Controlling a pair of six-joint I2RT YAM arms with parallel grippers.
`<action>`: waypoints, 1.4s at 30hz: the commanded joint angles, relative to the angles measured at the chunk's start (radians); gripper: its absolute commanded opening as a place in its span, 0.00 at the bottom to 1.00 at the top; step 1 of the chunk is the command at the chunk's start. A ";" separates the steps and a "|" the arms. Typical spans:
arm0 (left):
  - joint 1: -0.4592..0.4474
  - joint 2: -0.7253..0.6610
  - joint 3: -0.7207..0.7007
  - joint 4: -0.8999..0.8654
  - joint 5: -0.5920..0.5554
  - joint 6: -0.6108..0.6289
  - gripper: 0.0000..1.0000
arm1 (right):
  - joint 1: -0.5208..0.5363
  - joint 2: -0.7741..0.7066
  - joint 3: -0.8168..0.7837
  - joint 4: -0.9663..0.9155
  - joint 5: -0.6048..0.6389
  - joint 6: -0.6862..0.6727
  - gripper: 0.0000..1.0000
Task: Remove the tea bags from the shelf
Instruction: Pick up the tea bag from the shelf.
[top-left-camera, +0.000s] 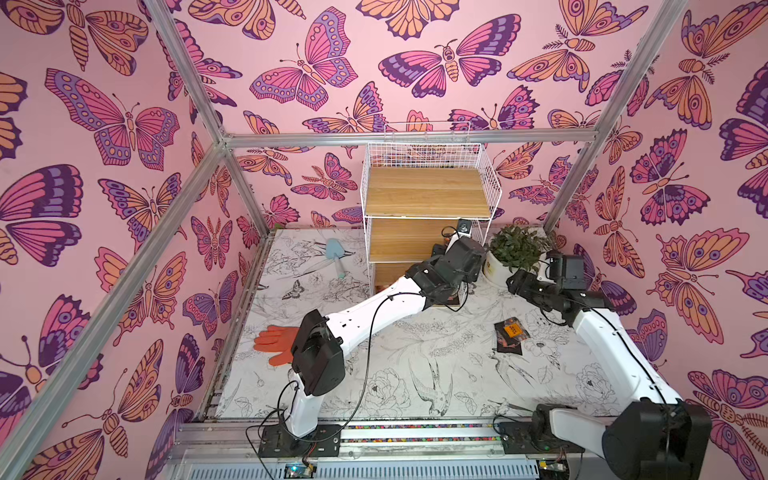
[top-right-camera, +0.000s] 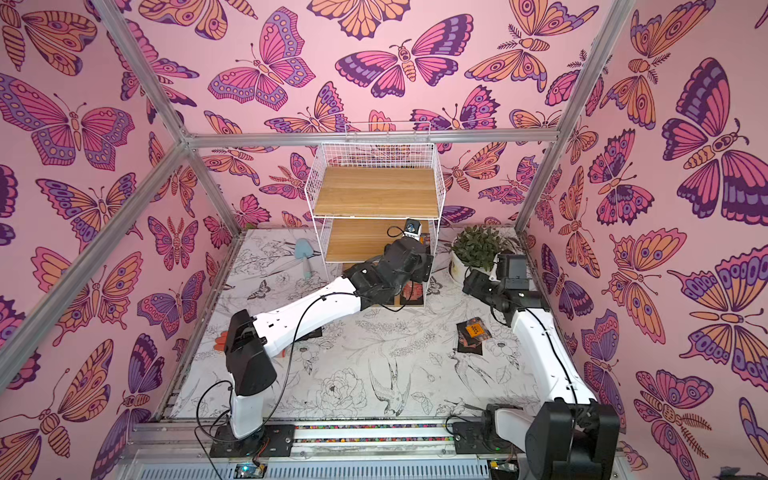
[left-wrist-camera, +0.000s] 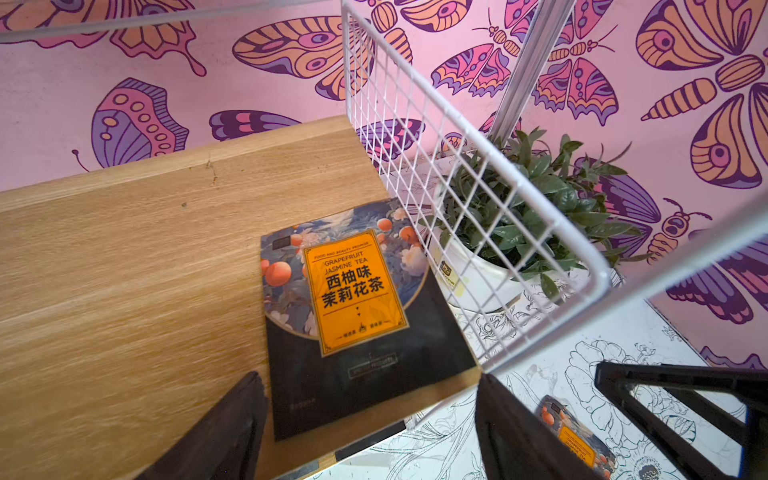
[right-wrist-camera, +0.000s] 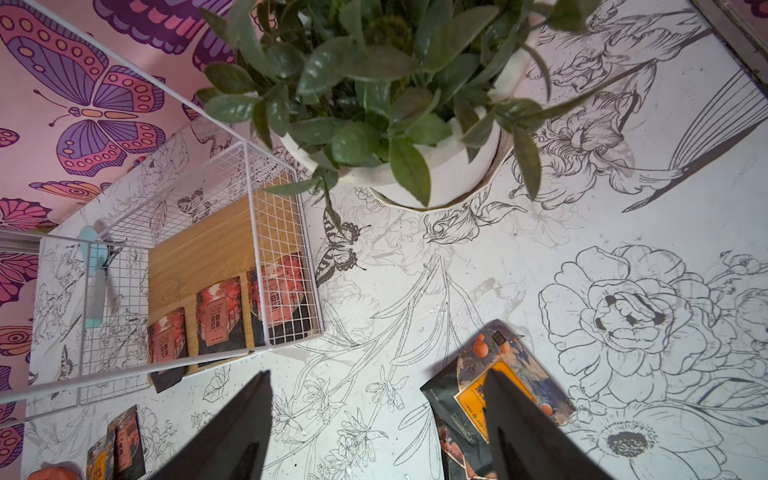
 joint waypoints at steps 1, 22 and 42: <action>0.006 0.025 0.030 0.048 -0.025 0.013 0.82 | -0.006 0.003 0.031 0.006 -0.009 -0.015 0.83; 0.008 -0.001 -0.073 0.238 -0.079 0.046 0.81 | -0.006 0.012 0.031 0.009 -0.015 -0.016 0.83; 0.009 0.050 -0.036 0.105 -0.079 0.055 0.80 | -0.007 0.015 0.034 0.006 -0.006 -0.015 0.83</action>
